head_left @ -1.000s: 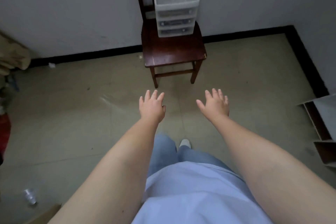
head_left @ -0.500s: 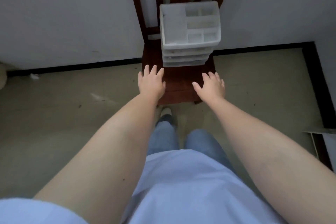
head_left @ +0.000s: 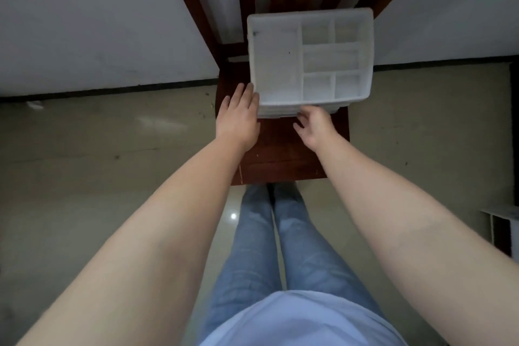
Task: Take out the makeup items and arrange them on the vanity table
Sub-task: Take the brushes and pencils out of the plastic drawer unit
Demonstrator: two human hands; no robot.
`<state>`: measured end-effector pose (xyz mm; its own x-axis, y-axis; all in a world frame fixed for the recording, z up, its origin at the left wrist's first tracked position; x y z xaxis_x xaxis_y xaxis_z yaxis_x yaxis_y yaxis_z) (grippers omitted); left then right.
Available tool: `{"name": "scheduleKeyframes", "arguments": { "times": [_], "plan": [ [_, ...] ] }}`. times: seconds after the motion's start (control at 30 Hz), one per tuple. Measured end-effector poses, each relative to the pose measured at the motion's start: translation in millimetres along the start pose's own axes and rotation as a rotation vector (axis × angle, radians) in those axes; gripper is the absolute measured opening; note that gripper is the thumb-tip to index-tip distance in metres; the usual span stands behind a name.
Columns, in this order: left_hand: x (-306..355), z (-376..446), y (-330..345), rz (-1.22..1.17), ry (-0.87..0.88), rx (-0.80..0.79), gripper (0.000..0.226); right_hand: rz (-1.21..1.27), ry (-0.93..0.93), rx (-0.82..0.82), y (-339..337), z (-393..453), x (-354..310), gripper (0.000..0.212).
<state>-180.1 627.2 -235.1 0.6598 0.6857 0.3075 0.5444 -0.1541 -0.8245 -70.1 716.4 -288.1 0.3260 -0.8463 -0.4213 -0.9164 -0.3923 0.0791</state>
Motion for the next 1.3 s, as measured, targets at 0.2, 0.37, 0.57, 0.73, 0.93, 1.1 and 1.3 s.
{"name": "scheduleKeyframes", "arguments": {
  "times": [0.2,0.37,0.57,0.73,0.93,1.1,1.3],
  "plan": [
    [-2.7,2.0,9.3,-0.003,-0.026,-0.045,0.066,0.498,0.048,-0.068,-3.3,28.1,-0.6,0.004],
    [-2.9,5.3,12.8,-0.054,-0.097,-0.078,0.068,0.520,0.097,-0.145,-24.6,24.2,26.3,0.015],
    [-5.1,5.2,16.0,-0.146,-0.108,-0.061,0.068,0.383,0.215,-0.078,-60.5,7.8,79.5,0.014],
    [1.7,-26.8,37.4,-0.240,-0.053,0.104,0.067,0.345,0.238,-0.088,-65.8,5.8,92.2,0.023],
    [24.5,-60.9,75.7,-0.073,0.189,0.137,0.037,0.198,0.249,-0.097,-78.0,12.9,96.9,0.021],
    [35.2,-50.1,79.1,0.112,0.286,0.123,0.032,0.099,0.244,-0.152,-83.2,9.9,92.0,0.021],
    [40.5,-53.6,79.9,0.104,0.295,0.079,0.028,-1.064,0.111,-0.352,-88.5,-8.7,59.8,0.020]
  ]
}}
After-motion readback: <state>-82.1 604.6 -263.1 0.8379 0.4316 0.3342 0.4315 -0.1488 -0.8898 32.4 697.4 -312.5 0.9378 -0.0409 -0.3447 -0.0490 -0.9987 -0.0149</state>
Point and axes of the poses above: each hand's wrist, its own z-axis towards the middle knuckle, its own y-axis out of the palm, x = y × z, the point moved 8 cm from there along z, towards the middle knuckle, and after that the axes turned 8 degrees about -z, right-handed, at the moved point
